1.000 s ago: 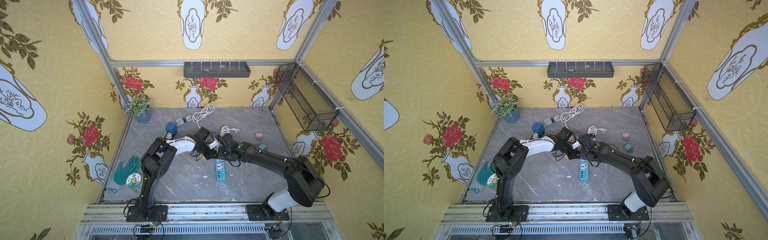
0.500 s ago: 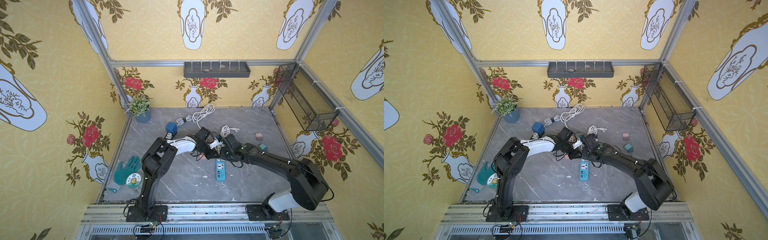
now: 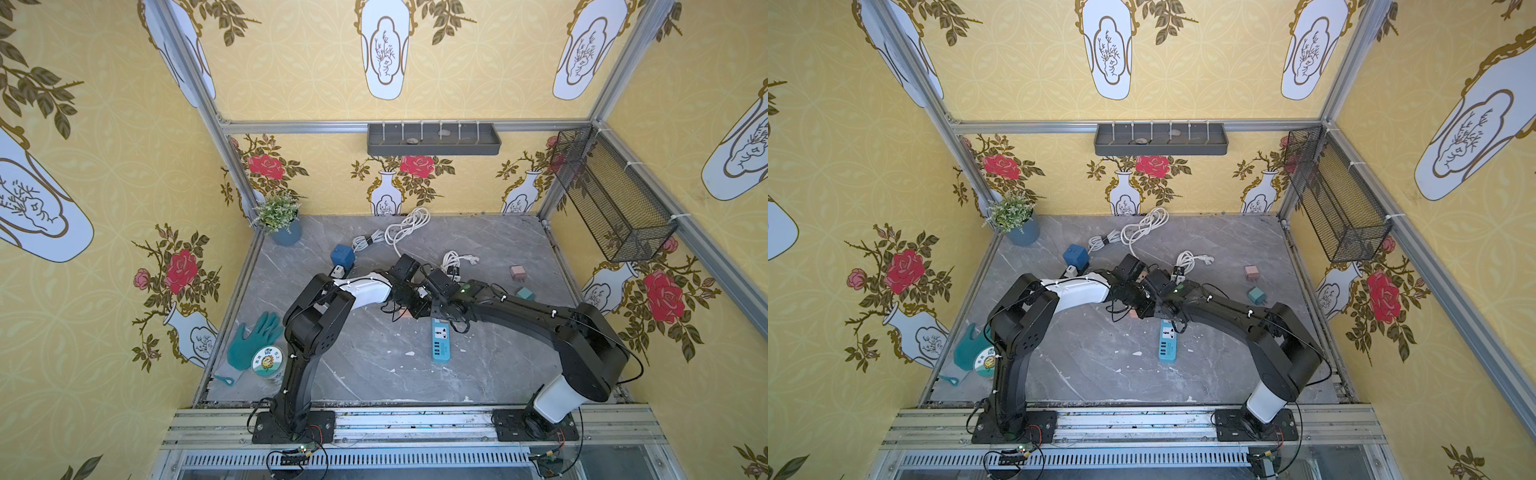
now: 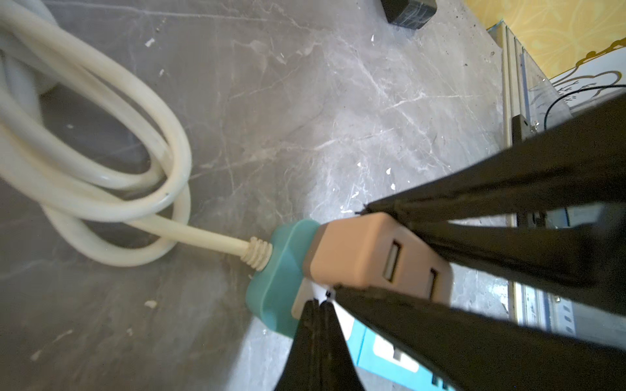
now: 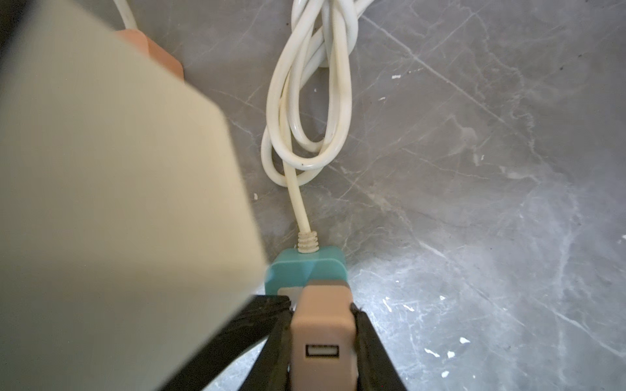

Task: Pull the plug off the socket
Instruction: Remove the plug from the socket.

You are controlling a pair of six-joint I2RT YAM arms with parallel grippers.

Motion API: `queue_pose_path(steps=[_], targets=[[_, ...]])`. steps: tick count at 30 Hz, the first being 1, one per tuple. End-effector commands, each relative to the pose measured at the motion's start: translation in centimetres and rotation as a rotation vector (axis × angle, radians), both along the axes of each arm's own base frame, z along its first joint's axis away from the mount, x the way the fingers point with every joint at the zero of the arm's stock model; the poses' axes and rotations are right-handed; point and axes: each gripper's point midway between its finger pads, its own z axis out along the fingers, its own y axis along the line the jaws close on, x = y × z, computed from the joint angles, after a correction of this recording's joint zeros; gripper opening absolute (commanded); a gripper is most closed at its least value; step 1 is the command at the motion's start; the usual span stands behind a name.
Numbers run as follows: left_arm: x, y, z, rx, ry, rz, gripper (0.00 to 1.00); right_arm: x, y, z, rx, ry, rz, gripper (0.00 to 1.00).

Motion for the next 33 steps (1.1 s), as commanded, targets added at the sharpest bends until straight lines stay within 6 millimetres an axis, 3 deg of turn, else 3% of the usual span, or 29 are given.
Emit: queue_pose_path(steps=[1, 8, 19, 25, 33], targets=[[-1.4, 4.2, -4.7, 0.256, 0.048, 0.033, 0.0, -0.5, -0.8, -0.8, -0.081, 0.024, 0.029, 0.1], [-1.4, 4.2, -4.7, 0.257, 0.044, 0.033, 0.0, -0.6, -0.1, 0.1, -0.024, 0.011, 0.045, 0.08], [-1.5, 4.3, -4.8, 0.26, 0.045, 0.032, 0.0, -0.6, -0.2, 1.9, 0.258, -0.002, 0.049, 0.06], [-1.5, 4.2, -4.8, 0.259, 0.048, 0.031, 0.0, -0.6, -0.6, 1.2, 0.196, 0.004, 0.043, 0.04], [-1.5, 4.2, -4.9, 0.26, 0.051, 0.03, 0.0, -0.8, -0.5, 0.2, -0.039, -0.01, 0.048, 0.01]])
